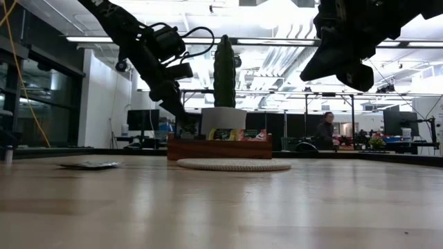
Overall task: Pick & Place Tea
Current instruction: Put the purple tea bag into the left section of the wooden organizer
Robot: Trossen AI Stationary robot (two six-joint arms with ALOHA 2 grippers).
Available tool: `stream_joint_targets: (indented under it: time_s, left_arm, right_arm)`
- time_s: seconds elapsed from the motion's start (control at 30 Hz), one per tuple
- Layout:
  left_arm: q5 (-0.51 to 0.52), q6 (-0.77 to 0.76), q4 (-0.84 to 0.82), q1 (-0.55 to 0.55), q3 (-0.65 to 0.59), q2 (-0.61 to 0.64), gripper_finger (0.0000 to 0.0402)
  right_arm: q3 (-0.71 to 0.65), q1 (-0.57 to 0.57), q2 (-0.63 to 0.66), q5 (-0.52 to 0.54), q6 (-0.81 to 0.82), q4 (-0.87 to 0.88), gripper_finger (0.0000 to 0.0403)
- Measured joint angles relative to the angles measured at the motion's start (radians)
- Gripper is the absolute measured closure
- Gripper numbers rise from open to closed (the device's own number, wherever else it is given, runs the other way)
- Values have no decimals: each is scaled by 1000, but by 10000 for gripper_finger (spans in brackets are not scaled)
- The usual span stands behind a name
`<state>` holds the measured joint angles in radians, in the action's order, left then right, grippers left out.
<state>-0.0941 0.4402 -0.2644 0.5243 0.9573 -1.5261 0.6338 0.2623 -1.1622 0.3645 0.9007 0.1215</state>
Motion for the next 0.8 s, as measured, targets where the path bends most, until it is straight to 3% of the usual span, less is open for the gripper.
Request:
stream_joint_targets:
  time_s: [0.3, 0.53, 0.67, 0.8]
  left_arm:
    - [18, 5, -22, 0, 45, 0, 287]
    - [68, 28, -287, -1, 170, 58, 269]
    - [50, 12, -357, -3, 122, 158, 268]
    - [29, -82, -365, -12, -2, 294, 268]
  right_arm:
    - [0, 0, 0, 0, 0, -1, 402]
    - [1, -4, -26, 10, -116, -158, 402]
    - [58, -37, -88, 20, -164, -170, 402]
    - [195, -83, -210, -69, -286, -163, 403]
